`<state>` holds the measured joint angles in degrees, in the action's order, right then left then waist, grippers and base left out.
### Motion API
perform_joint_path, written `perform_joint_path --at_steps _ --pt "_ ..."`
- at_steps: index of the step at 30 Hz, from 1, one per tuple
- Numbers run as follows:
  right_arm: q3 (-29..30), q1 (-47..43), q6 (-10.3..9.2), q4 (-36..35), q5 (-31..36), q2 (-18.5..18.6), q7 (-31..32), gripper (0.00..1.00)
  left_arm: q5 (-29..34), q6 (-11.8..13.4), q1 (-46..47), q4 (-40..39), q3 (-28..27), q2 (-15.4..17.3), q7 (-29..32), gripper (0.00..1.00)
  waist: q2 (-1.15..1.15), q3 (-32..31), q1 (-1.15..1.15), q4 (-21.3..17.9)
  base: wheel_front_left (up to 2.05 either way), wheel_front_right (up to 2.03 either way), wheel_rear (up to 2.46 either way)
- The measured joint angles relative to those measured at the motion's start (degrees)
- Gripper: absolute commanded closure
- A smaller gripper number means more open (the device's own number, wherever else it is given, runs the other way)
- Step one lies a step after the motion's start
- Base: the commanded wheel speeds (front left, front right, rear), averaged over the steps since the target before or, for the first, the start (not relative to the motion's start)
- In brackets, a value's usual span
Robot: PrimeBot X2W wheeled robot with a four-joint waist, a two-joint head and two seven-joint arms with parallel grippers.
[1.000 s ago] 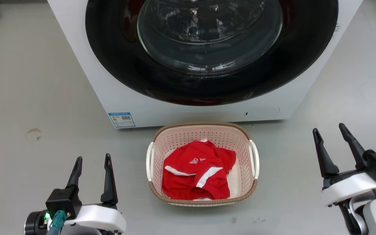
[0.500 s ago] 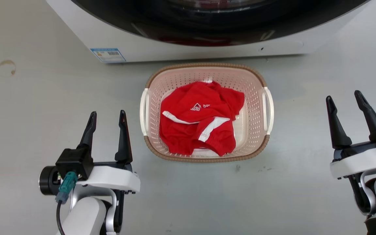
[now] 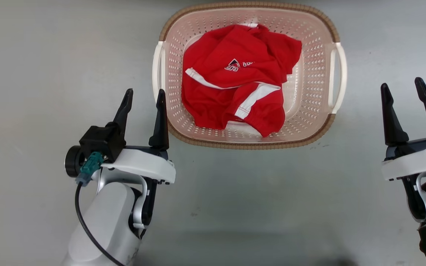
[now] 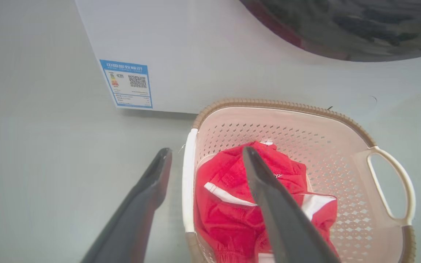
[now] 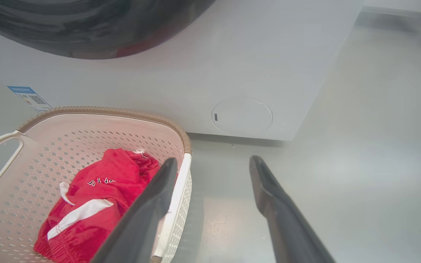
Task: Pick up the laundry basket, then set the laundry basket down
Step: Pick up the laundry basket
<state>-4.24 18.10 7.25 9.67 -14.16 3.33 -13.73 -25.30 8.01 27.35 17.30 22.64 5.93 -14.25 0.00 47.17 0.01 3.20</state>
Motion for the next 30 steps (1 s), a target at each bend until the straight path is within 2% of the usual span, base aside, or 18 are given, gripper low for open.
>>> perform_joint_path --at_steps 6,15,21,30 --pt "-1.1 4.1 0.0 4.1 -1.7 0.0 -0.5 0.0 0.5 -3.4 5.0 5.7 -2.3 -1.6 -0.2 0.0 0.0 3.9 0.0 1.0 0.0 0.0 0.0" --pt "-4.9 9.2 0.0 10.5 -5.4 0.1 -0.5 0.0 2.3 -7.6 9.8 13.7 -5.1 -3.5 -0.4 0.0 0.0 5.5 0.0 1.4 0.0 0.0 0.0" --pt "-9.4 13.5 0.0 16.0 -8.7 0.0 -0.6 0.0 3.4 -10.2 13.8 21.5 -6.0 -4.3 -0.4 0.0 0.0 6.2 0.0 1.1 0.0 0.0 0.0" --pt "-17.3 22.3 0.0 27.5 -16.0 -0.1 -0.6 0.0 4.7 -12.7 21.2 33.9 -8.3 -4.5 -0.4 0.0 0.0 8.0 0.0 0.1 0.0 0.0 0.0"
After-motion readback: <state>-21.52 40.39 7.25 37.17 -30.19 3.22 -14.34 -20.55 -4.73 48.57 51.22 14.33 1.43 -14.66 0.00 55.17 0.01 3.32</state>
